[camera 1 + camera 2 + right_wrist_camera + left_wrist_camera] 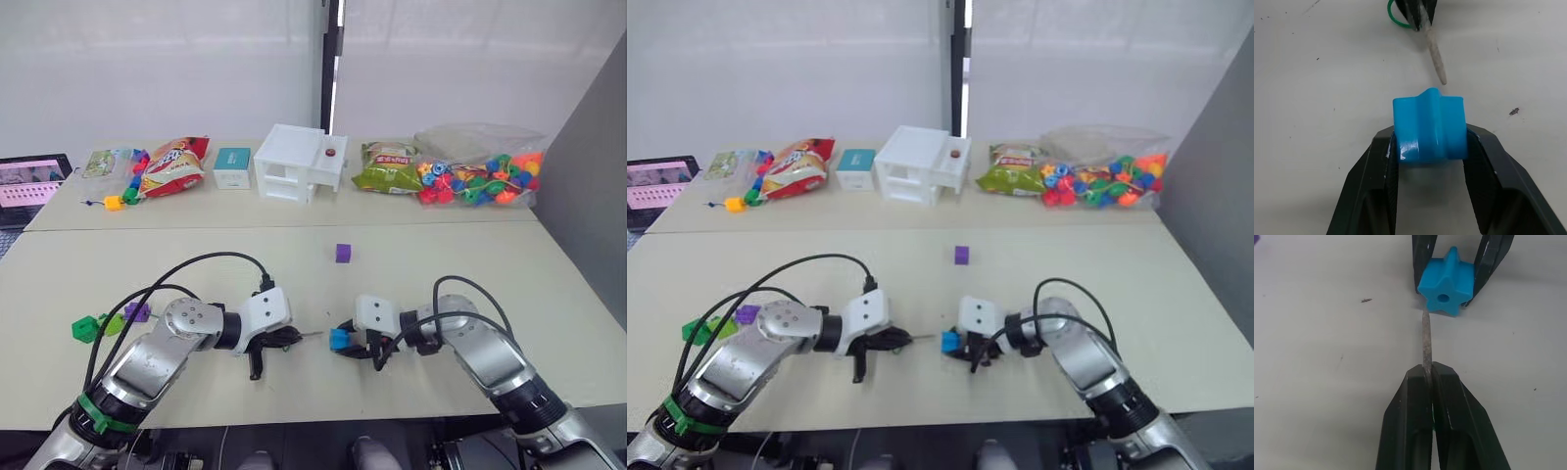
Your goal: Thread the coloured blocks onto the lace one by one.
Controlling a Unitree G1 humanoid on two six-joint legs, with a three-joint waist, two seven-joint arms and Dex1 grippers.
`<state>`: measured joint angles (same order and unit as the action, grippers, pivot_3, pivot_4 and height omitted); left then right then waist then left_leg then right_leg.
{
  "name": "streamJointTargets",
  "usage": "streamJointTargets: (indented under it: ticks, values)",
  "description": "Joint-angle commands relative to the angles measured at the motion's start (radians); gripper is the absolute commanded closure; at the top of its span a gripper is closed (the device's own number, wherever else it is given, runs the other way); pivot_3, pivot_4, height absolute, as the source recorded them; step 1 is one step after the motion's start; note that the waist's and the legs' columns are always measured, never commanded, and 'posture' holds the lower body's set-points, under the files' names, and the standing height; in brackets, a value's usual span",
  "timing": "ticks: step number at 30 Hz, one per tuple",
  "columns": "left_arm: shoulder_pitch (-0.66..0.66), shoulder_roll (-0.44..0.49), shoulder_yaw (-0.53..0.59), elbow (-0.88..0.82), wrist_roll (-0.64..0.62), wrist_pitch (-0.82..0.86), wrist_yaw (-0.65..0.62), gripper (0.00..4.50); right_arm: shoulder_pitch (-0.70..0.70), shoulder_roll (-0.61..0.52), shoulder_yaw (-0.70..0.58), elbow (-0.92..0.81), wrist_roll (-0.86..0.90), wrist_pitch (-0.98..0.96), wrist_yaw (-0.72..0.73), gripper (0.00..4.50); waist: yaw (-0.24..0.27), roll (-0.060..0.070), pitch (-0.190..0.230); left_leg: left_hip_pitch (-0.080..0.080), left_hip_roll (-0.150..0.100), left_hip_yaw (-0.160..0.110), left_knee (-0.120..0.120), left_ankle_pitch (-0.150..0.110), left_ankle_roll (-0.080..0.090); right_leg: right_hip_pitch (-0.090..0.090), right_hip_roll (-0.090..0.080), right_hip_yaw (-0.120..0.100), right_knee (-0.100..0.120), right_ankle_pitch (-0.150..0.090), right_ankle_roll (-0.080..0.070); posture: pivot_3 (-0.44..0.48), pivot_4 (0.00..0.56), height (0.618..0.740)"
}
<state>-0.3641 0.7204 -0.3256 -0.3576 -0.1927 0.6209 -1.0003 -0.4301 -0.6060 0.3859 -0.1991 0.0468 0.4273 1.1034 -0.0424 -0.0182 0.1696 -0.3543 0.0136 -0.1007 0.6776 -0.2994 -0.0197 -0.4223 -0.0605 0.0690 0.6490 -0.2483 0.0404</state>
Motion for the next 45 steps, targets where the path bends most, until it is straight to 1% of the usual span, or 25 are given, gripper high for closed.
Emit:
streamJointTargets:
  ticks: [1, 6, 12, 20, 31, 45]
  values:
    - [-0.017, 0.016, -0.017, -0.026, 0.008, 0.015, -0.013, 4.50, -0.007, -0.007, 0.026, -0.032, -0.021, 0.024, -0.008, 3.16, 0.000, 0.000, 0.000, 0.000, 0.000, 0.000, 0.000, 0.000, 0.000, 0.000, 0.000, 0.000, 0.000, 0.000, 0.000, 0.000, 0.150, 0.740]
    - [-0.022, 0.012, -0.030, -0.037, 0.015, 0.031, -0.002, 4.50, -0.018, -0.011, 0.033, -0.029, -0.031, 0.024, -0.003, 3.16, 0.000, 0.000, 0.000, 0.000, 0.000, 0.000, 0.000, 0.000, 0.000, 0.000, 0.000, 0.000, 0.000, 0.000, 0.000, 0.000, 0.150, 0.740]
    - [-0.061, -0.023, -0.034, -0.026, 0.010, 0.045, 0.013, 4.50, -0.023, -0.017, 0.045, -0.050, -0.028, 0.034, 0.011, 3.16, 0.001, 0.000, 0.000, 0.000, 0.000, 0.000, 0.000, 0.000, 0.000, 0.001, 0.000, 0.000, 0.000, 0.000, 0.000, 0.000, 0.150, 0.740]
    - [-0.079, -0.002, -0.036, -0.049, 0.005, 0.061, -0.004, 4.50, -0.022, -0.020, 0.051, -0.043, -0.041, 0.026, 0.007, 3.16, 0.000, 0.000, 0.000, 0.000, 0.000, 0.000, 0.000, 0.000, 0.000, 0.000, 0.000, 0.000, 0.000, 0.000, 0.000, 0.000, 0.150, 0.740]
    - [-0.104, -0.026, -0.072, -0.046, 0.004, 0.073, -0.017, 4.50, -0.025, -0.011, 0.051, -0.065, -0.039, 0.055, -0.004, 3.16, 0.000, 0.000, 0.000, 0.000, 0.000, 0.000, 0.000, 0.000, 0.000, 0.001, 0.000, 0.000, 0.000, 0.000, 0.000, 0.000, 0.150, 0.740]
    - [-0.123, -0.059, -0.082, -0.050, -0.001, 0.083, -0.030, 4.50, -0.023, -0.005, 0.060, -0.072, -0.040, 0.080, -0.016, 3.16, 0.001, 0.000, 0.000, 0.000, 0.000, 0.000, 0.001, 0.000, 0.000, 0.001, 0.000, 0.000, 0.000, 0.000, 0.000, 0.000, 0.150, 0.740]
